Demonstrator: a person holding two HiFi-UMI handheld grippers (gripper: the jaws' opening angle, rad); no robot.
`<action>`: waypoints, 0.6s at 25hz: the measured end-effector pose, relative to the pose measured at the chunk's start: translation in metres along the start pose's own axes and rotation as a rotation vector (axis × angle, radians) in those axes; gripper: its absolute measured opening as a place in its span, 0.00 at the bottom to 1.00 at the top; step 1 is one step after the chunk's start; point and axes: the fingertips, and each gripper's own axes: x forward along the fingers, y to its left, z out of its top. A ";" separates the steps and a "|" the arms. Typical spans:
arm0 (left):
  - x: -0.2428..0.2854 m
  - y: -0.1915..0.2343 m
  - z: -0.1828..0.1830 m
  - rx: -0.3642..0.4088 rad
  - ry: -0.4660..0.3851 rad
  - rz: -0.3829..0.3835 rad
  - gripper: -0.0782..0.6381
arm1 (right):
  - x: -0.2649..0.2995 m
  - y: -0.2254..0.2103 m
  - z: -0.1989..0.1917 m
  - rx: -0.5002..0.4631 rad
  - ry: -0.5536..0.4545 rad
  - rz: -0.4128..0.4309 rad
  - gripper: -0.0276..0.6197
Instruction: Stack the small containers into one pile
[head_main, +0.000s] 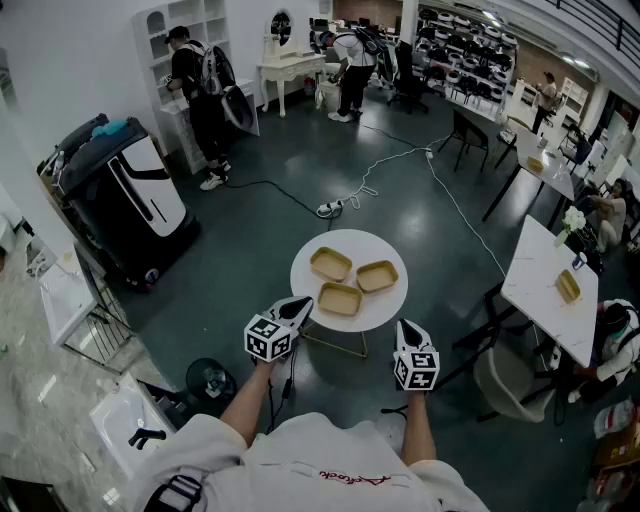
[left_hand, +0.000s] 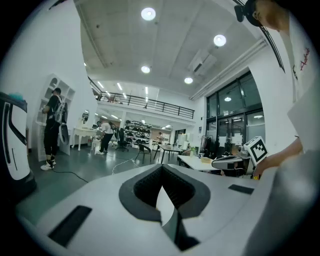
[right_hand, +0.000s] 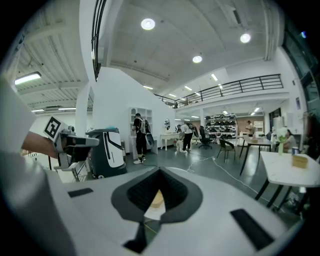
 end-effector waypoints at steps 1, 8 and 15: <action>0.002 0.001 0.001 0.000 -0.003 0.001 0.12 | 0.003 -0.001 0.001 -0.003 -0.002 0.001 0.07; 0.009 0.003 0.005 0.009 -0.006 0.011 0.12 | 0.006 -0.010 0.003 -0.006 -0.006 0.002 0.07; 0.014 -0.005 0.001 0.002 -0.004 0.016 0.12 | 0.001 -0.016 0.002 -0.010 -0.021 0.020 0.07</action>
